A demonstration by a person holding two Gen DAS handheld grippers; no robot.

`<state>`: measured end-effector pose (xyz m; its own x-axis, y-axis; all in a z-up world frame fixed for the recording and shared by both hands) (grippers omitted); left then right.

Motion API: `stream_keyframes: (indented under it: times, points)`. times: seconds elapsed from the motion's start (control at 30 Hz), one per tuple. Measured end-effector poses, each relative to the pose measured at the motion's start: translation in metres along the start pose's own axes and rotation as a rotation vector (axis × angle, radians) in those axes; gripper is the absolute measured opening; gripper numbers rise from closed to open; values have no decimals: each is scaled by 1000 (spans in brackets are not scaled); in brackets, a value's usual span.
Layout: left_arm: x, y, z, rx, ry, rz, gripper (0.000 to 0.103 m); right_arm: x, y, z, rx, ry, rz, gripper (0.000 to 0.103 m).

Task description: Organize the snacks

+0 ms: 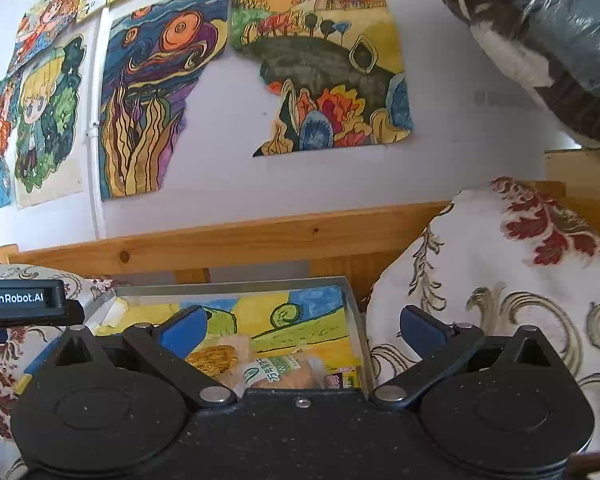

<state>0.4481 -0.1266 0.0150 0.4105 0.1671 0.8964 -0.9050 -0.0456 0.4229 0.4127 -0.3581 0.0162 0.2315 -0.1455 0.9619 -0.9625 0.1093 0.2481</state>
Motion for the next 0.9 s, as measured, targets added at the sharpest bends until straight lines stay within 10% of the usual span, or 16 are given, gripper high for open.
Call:
stream_keyframes:
  times: [0.9]
  points:
    - [-14,99,-50,30,33,20,102,12,109,-14,-7,38,25,102]
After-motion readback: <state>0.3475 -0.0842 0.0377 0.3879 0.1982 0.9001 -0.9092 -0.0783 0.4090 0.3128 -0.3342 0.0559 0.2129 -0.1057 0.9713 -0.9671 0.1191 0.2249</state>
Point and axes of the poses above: each gripper's, at about its wrist camera, not at the fingertips, and y roughly against the way its jaws point, z to its right, x to its top, the point moved 9 cm from there along -y, roughly the way its jaws point
